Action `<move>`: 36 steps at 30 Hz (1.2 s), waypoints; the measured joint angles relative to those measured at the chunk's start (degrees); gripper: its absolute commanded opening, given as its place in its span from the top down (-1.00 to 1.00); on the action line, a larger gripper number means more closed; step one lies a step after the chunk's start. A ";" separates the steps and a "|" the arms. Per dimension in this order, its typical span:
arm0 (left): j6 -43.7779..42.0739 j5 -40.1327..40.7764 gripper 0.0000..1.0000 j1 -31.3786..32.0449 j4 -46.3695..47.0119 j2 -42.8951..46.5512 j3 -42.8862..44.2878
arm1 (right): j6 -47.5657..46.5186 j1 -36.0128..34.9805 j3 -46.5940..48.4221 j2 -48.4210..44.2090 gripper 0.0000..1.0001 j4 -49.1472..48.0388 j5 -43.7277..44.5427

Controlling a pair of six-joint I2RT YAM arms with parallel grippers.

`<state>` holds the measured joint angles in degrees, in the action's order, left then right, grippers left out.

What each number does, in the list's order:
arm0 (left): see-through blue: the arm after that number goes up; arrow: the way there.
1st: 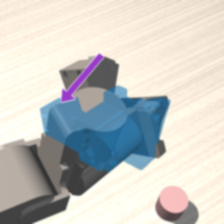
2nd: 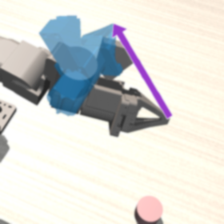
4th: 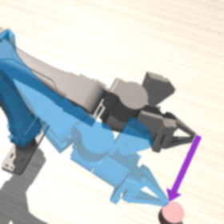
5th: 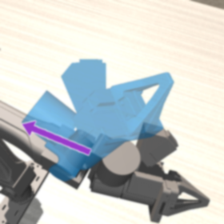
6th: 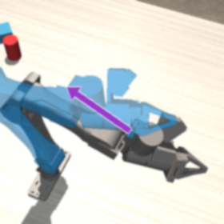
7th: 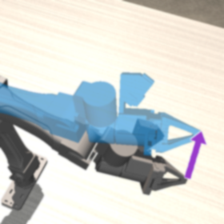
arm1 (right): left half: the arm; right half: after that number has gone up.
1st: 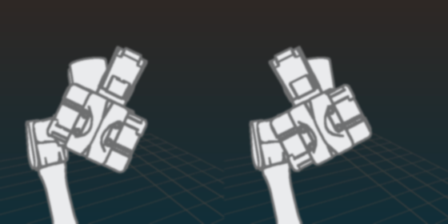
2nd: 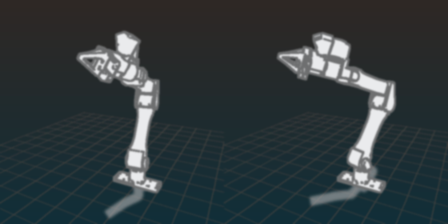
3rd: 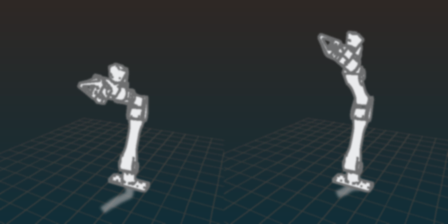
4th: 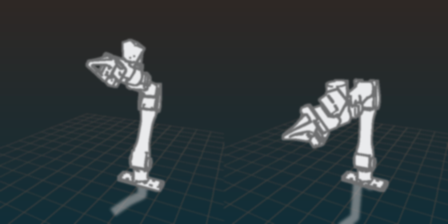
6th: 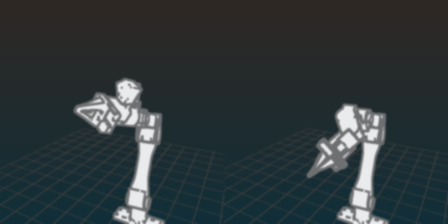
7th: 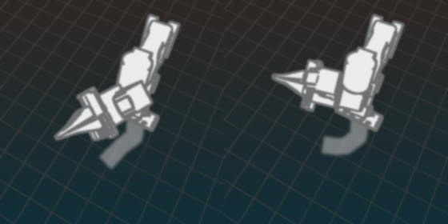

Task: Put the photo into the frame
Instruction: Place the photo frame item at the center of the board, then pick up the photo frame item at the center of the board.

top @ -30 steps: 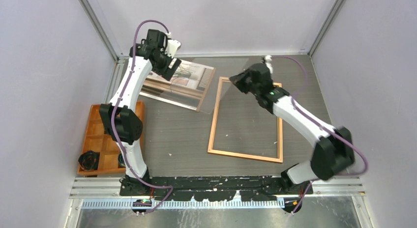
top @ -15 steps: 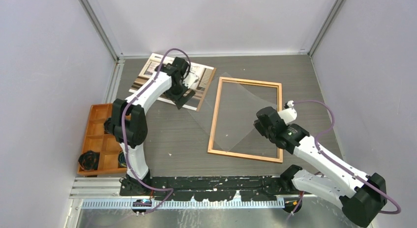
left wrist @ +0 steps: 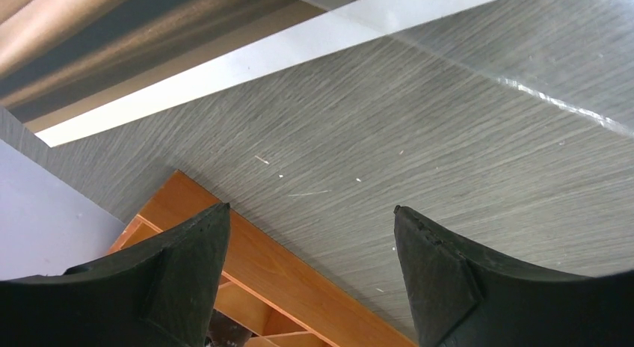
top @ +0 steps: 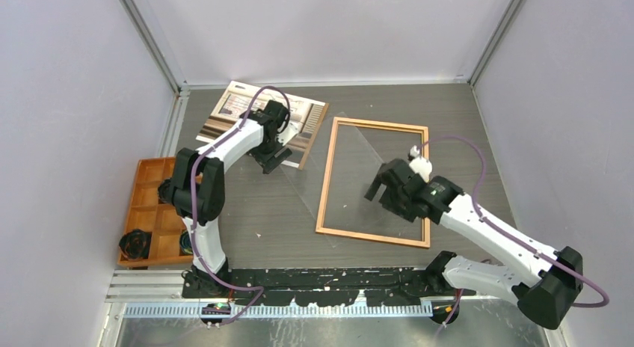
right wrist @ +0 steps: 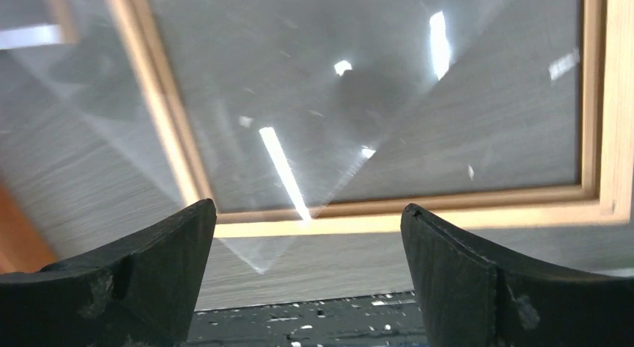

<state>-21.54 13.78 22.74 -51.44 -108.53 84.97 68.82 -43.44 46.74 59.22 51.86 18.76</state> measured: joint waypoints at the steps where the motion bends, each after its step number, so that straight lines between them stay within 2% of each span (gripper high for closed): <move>1: 0.00 0.15 -0.64 0.00 0.11 -0.09 -0.07 | -2.82 0.74 1.90 -0.39 -1.00 -0.44 -0.11; 3: 0.07 0.26 -0.64 0.00 0.72 -0.26 -0.07 | -9.27 4.11 7.23 1.01 -1.00 -2.34 -0.92; 6: 0.35 0.28 -0.64 0.02 1.42 -0.57 -0.20 | -17.59 12.76 14.88 7.45 -1.00 -7.02 -5.07; 11: 2.27 -0.04 -0.64 0.02 2.27 -0.59 -2.10 | -28.48 28.04 23.80 24.59 -1.00 -16.59 -16.13; 17: 5.14 -1.64 -0.64 0.17 2.45 -0.59 -4.26 | -34.45 38.82 33.14 46.34 -0.99 -20.92 -31.28; 24: 7.65 -2.38 -0.64 0.52 3.28 -0.63 -4.83 | -36.61 43.98 37.51 58.05 -0.96 -23.56 -44.22; 31: 8.98 -1.14 -0.64 1.18 5.33 -2.93 -4.96 | -38.32 44.30 38.69 60.08 -0.87 -25.05 -51.17; 36: 9.18 -0.20 -0.64 1.70 5.60 -4.59 -4.15 | -38.95 44.30 35.30 60.04 -0.86 -26.29 -54.10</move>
<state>-12.36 13.58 24.45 -45.84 -113.12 80.82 29.87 0.86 82.04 119.26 25.56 -35.33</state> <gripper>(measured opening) 0.821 0.928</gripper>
